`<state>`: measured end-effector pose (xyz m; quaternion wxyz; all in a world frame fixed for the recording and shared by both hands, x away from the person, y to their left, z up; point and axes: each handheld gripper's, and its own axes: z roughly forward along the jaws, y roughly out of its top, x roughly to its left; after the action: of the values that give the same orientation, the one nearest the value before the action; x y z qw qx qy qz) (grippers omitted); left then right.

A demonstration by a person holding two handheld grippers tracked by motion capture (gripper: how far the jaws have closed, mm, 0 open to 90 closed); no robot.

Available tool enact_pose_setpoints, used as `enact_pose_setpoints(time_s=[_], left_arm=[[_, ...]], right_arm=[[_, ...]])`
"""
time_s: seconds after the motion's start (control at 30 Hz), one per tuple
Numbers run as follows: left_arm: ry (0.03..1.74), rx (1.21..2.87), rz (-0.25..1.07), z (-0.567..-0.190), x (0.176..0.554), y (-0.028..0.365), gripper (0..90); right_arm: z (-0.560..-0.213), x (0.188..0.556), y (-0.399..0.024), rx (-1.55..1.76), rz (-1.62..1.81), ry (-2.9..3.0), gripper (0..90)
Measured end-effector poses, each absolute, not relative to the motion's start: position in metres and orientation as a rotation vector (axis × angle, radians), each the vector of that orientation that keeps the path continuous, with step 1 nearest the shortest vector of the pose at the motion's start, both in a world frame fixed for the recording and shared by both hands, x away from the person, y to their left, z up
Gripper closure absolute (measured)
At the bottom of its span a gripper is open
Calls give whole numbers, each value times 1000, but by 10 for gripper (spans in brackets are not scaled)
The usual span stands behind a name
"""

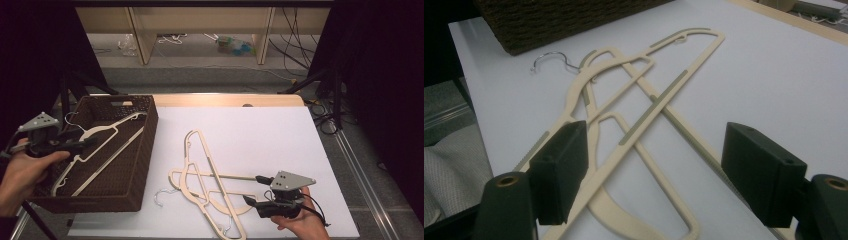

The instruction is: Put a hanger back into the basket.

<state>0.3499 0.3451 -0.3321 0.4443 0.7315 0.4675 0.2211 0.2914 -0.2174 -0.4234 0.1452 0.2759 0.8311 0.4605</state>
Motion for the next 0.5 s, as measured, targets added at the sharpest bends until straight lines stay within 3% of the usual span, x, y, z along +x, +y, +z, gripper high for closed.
enact_pose_setpoints(time_s=[0.5], left_arm=[[904, 1756, 392, -347, 306, 246, 240]], right_arm=[[-425, 291, -218, 805, 1342, 2366, 250]])
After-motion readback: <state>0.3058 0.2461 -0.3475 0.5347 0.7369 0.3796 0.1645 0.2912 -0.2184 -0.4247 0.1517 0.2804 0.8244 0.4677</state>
